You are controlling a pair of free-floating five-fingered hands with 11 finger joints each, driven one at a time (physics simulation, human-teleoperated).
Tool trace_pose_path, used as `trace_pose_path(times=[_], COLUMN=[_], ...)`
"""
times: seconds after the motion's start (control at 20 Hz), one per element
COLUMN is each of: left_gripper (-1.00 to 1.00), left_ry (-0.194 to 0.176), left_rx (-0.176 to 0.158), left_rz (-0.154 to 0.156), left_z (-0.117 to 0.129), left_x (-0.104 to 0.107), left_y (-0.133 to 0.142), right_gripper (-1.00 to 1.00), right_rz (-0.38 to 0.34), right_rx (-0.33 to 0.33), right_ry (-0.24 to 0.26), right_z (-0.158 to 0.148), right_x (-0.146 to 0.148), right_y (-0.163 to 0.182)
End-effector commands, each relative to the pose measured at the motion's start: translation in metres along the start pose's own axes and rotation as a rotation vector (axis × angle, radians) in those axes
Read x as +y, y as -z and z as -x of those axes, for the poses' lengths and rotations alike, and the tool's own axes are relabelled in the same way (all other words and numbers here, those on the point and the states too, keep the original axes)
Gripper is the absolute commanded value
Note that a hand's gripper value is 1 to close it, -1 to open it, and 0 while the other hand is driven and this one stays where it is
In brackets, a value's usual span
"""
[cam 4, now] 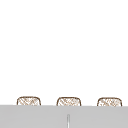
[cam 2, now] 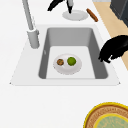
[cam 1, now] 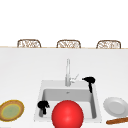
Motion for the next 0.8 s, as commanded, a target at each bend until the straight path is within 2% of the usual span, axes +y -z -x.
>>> trace_pose_path(times=[0.0, 0.25, 0.75], left_gripper=[0.00, 0.00, 0.00], left_ry=[0.000, 0.000, 0.000], left_rx=[0.000, 0.000, 0.000], left_rz=[0.000, 0.000, 0.000], left_z=[0.000, 0.000, 0.000], left_x=[0.000, 0.000, 0.000], left_y=[0.000, 0.000, 0.000], right_gripper=[-1.00, -1.00, -1.00], right_rz=[-0.056, -0.118, -0.247], right_rx=[0.022, 0.016, 0.022], right_ry=[-0.037, -0.001, 0.032], right_z=[-0.009, -0.020, -0.043], right_x=[0.012, 0.026, 0.048], right_y=[-0.026, -0.058, -0.126])
